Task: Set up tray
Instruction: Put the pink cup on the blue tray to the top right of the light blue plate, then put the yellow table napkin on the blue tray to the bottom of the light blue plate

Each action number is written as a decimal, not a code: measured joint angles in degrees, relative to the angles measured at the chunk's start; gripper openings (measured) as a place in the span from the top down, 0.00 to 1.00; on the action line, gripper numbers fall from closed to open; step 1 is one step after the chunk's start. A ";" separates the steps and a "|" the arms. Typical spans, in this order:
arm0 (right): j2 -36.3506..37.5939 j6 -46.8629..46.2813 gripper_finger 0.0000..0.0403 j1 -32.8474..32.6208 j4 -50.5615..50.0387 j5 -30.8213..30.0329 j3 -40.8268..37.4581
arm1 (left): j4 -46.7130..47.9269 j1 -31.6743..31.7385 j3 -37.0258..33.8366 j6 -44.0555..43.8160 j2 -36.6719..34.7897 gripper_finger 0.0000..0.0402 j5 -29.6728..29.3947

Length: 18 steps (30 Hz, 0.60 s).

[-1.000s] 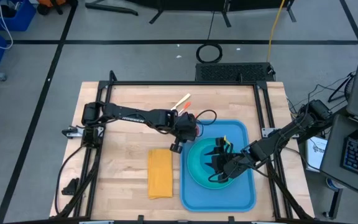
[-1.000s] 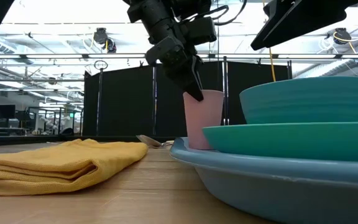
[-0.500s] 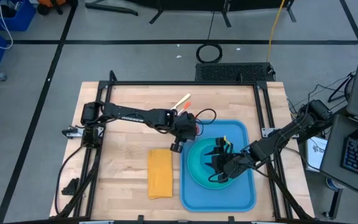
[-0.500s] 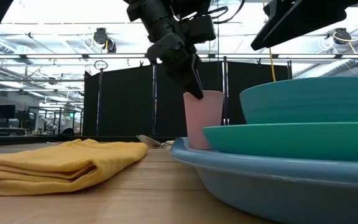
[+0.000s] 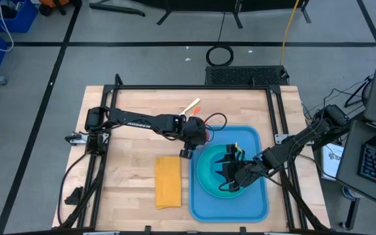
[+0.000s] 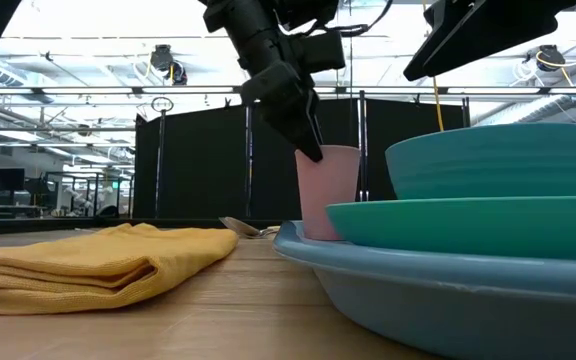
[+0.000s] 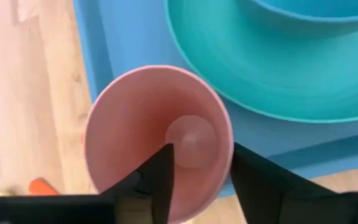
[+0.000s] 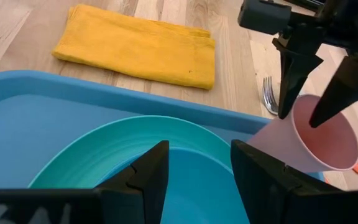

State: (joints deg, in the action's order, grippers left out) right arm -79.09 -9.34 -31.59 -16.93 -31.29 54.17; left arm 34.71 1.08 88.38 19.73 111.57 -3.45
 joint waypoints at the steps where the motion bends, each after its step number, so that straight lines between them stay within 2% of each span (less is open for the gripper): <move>1: 0.00 0.00 0.59 0.00 0.00 0.00 0.00 | -0.03 -0.04 0.00 -0.34 0.00 0.58 -0.52; 7: 0.00 0.00 0.59 0.00 0.00 0.00 0.00 | 0.24 -0.15 0.00 -1.40 -0.44 0.52 -1.19; 18: 0.04 0.00 0.59 0.00 0.02 0.02 -0.01 | 2.54 -0.73 -0.02 -3.39 -4.59 0.53 -1.19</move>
State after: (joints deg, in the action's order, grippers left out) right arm -79.05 -9.34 -31.59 -16.91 -31.27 54.16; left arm 37.25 0.36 88.36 16.34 106.97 -4.64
